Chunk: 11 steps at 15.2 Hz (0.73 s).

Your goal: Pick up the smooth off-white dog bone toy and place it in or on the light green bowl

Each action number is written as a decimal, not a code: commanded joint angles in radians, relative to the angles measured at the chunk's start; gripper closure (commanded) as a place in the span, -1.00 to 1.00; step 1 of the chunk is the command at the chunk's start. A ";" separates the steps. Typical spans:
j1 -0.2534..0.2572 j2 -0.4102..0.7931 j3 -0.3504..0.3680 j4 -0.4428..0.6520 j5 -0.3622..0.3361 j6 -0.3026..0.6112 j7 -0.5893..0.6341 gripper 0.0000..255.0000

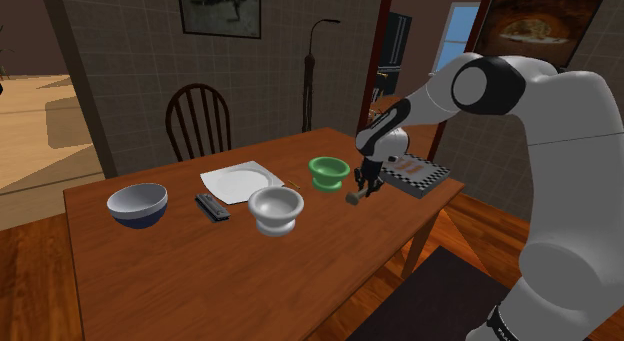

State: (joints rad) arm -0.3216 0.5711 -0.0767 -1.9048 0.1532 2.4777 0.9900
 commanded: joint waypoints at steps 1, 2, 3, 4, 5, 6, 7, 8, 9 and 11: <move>0.001 -0.018 -0.003 0.001 -0.003 -0.018 0.002 1.00; 0.002 -0.028 -0.004 0.000 -0.005 -0.027 0.004 1.00; 0.003 -0.038 -0.005 0.000 -0.007 -0.037 0.005 1.00; 0.003 -0.047 -0.006 -0.001 -0.008 -0.046 0.007 1.00; 0.004 -0.057 -0.008 -0.001 -0.010 -0.056 0.008 1.00; 0.005 -0.067 -0.009 -0.001 -0.012 -0.066 0.010 1.00; 0.006 -0.076 -0.010 0.000 -0.014 -0.075 0.012 1.00; 0.006 -0.086 -0.011 0.000 -0.016 -0.085 0.013 1.00; 0.007 -0.095 -0.012 0.001 -0.017 -0.095 0.015 1.00; 0.008 -0.113 -0.014 0.003 -0.021 -0.115 0.018 1.00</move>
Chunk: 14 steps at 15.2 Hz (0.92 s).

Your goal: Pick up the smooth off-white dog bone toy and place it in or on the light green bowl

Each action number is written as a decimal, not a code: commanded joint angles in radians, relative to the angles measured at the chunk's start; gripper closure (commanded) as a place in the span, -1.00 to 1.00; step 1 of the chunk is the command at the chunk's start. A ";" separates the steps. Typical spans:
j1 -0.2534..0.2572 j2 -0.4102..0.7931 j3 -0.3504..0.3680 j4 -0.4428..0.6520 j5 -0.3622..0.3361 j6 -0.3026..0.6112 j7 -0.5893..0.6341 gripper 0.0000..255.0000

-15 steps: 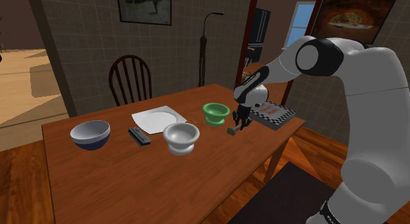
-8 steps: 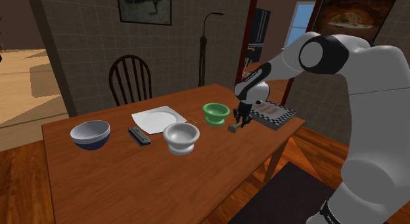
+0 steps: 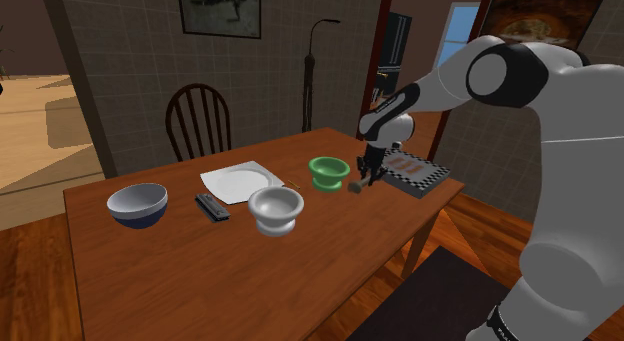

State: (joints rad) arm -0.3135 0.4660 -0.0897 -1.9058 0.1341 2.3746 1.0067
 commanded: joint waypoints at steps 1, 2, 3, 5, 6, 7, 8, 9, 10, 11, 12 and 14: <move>0.001 -0.017 -0.002 0.006 -0.004 -0.023 0.003 1.00; 0.002 -0.025 -0.003 0.007 -0.005 -0.033 0.004 1.00; 0.002 -0.034 -0.004 0.009 -0.007 -0.043 0.006 1.00; 0.003 -0.051 -0.006 0.014 -0.010 -0.064 0.009 1.00; 0.004 -0.059 -0.007 0.016 -0.012 -0.075 0.011 1.00; 0.004 -0.067 -0.007 0.019 -0.014 -0.085 0.012 1.00; 0.005 -0.075 -0.008 0.022 -0.015 -0.096 0.014 1.00; 0.005 -0.082 -0.009 0.025 -0.017 -0.107 0.015 1.00; 0.005 -0.090 -0.010 0.029 -0.019 -0.118 0.017 1.00; 0.006 -0.097 -0.010 0.032 -0.020 -0.129 0.018 1.00; 0.006 -0.104 -0.011 0.036 -0.022 -0.140 0.019 1.00; 0.007 -0.118 -0.012 0.045 -0.025 -0.162 0.022 1.00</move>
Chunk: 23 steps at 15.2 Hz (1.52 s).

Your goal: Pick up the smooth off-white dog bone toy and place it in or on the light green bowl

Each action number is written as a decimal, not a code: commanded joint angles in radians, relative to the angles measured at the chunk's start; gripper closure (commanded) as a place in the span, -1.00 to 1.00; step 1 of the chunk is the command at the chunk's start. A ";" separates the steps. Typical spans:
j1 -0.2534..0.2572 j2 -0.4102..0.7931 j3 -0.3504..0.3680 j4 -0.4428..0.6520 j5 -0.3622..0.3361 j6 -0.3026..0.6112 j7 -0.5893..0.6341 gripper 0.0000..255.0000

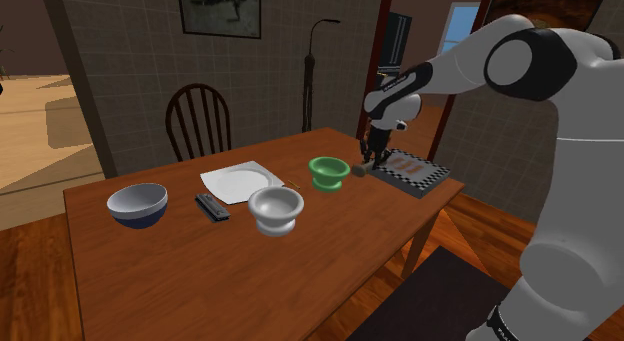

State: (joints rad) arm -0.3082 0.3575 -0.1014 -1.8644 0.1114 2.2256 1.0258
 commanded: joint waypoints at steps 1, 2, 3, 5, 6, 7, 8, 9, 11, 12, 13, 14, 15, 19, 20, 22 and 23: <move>0.002 -0.016 -0.001 0.008 -0.004 -0.024 0.005 1.00; 0.002 -0.023 -0.002 0.013 -0.005 -0.035 0.006 1.00; 0.002 -0.029 -0.002 0.018 -0.006 -0.047 0.007 1.00; 0.003 -0.042 -0.003 0.028 -0.009 -0.069 0.010 1.00; 0.003 -0.046 -0.003 0.033 -0.010 -0.079 0.011 1.00; 0.011 -0.018 0.002 0.075 -0.010 -0.092 0.026 1.00; 0.019 0.011 0.007 0.120 -0.010 -0.107 0.040 1.00; 0.026 0.041 0.011 0.166 -0.010 -0.122 0.055 1.00; 0.041 0.104 0.020 0.266 -0.011 -0.157 0.083 1.00; 0.048 0.138 0.023 0.319 -0.011 -0.176 0.097 1.00; 0.055 0.173 0.027 0.376 -0.012 -0.197 0.110 1.00; 0.062 0.210 0.030 0.437 -0.012 -0.220 0.124 1.00; 0.068 0.249 0.034 0.501 -0.013 -0.245 0.137 1.00; 0.092 0.444 0.045 0.833 -0.016 -0.378 0.190 1.00; 0.093 0.463 0.046 0.865 -0.016 -0.392 0.194 1.00; 0.094 0.466 0.046 0.843 -0.016 -0.367 0.192 1.00; 0.094 0.468 0.046 0.834 -0.015 -0.355 0.191 1.00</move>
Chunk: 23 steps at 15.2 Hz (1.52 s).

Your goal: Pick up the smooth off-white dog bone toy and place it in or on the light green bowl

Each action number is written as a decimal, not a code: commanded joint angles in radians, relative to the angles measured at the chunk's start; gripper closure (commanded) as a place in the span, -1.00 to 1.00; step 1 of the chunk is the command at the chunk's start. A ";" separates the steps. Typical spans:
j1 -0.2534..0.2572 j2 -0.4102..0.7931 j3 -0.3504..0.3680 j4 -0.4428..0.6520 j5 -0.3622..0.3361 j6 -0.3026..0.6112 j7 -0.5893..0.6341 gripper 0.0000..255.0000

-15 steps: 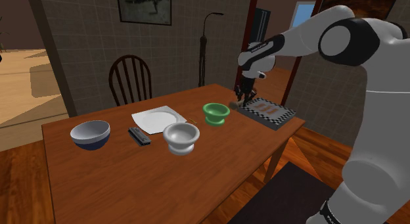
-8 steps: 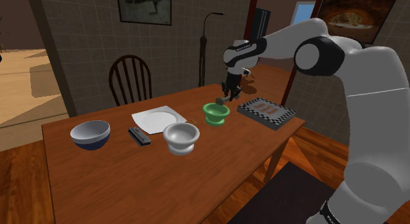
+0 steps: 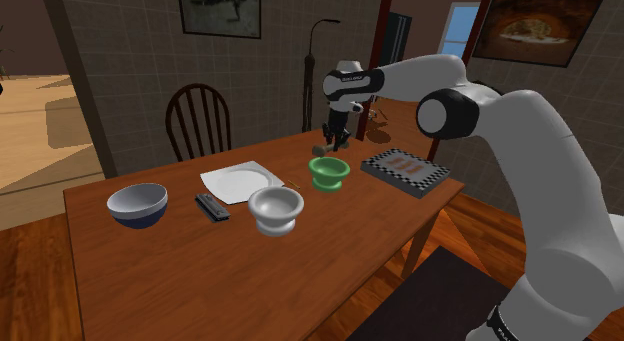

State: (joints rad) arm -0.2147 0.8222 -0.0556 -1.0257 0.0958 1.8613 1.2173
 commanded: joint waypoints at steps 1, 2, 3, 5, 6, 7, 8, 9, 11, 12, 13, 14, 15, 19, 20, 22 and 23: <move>0.001 0.005 0.000 -0.015 0.001 0.021 -0.001 1.00; 0.001 0.009 0.000 -0.023 0.001 0.032 -0.002 1.00; 0.001 0.012 0.001 -0.031 0.001 0.043 -0.002 1.00; 0.001 0.018 0.001 -0.047 0.002 0.066 -0.004 1.00; 0.001 0.022 0.001 -0.053 0.002 0.076 -0.004 1.00; 0.001 0.026 0.001 -0.060 0.003 0.086 -0.005 1.00; 0.002 0.031 0.002 -0.066 0.003 0.097 -0.006 1.00; 0.002 0.035 0.002 -0.071 0.004 0.107 -0.007 1.00; 0.002 0.045 0.002 -0.082 0.004 0.127 -0.008 1.00; 0.002 0.045 0.002 -0.081 0.004 0.127 -0.008 1.00; 0.002 0.045 0.002 -0.081 0.004 0.127 -0.008 1.00; 0.002 0.045 0.002 -0.081 0.004 0.127 -0.008 1.00; 0.002 0.045 0.002 -0.081 0.004 0.127 -0.008 1.00; 0.002 0.045 0.002 -0.082 0.004 0.127 -0.008 -1.00; 0.002 0.045 0.002 -0.081 0.004 0.127 -0.008 -1.00; 0.002 0.045 0.002 -0.081 0.004 0.127 -0.008 -1.00; 0.002 0.045 0.002 -0.081 0.004 0.127 -0.008 -1.00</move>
State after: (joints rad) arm -0.2130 0.8672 -0.0533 -1.1072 0.1002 1.9881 1.2094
